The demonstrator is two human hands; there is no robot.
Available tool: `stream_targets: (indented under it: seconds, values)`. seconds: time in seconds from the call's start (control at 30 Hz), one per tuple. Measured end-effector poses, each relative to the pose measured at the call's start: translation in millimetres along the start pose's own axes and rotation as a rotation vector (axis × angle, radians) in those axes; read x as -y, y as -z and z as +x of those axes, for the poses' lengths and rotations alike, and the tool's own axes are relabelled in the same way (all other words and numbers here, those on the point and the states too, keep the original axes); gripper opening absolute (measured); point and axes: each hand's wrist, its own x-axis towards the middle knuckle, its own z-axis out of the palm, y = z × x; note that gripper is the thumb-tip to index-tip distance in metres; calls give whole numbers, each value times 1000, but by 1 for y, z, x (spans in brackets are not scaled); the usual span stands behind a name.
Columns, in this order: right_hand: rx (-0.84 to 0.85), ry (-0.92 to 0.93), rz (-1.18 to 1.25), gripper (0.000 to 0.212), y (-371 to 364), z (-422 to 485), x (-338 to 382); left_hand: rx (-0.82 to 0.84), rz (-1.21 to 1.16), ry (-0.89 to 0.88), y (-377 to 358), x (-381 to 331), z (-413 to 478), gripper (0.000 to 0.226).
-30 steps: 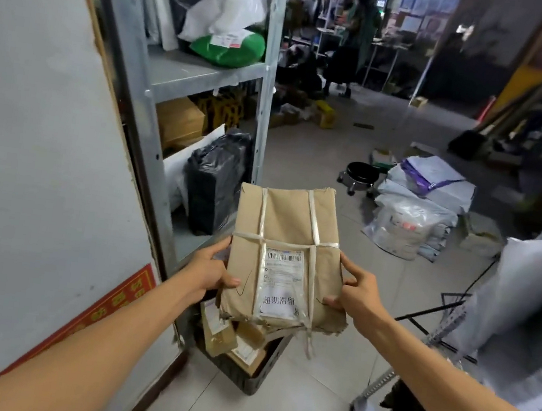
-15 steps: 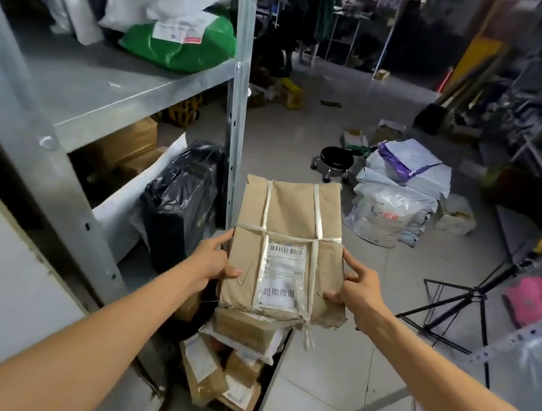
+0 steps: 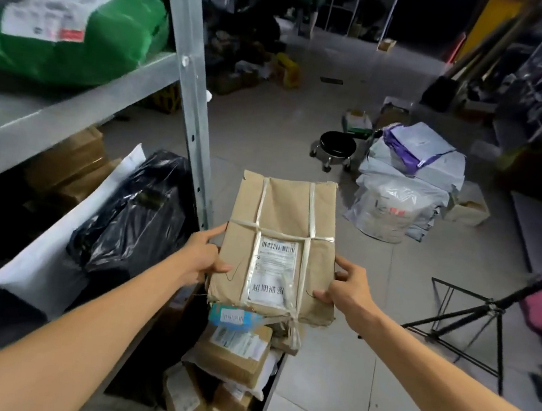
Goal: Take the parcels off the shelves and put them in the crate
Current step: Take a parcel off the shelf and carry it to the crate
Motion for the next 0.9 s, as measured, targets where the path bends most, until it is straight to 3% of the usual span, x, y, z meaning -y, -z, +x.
stream_targets:
  seconds: [0.27, 0.47, 0.57, 0.9]
  values:
    - [-23, -40, -9, 86, -12, 59, -8, -61, 44, 5, 3, 12, 55, 96]
    - [-58, -58, -48, 83, -50, 75, -56, -189, 99, 32, 18, 64, 61, 92]
    - [-73, 30, -127, 80, -69, 88, -92, -227, 118, 53, 27, 97, 75, 93]
    - [66, -64, -115, 83, -108, 125, -176, -296, 407, 24, 37, 162, 136, 91]
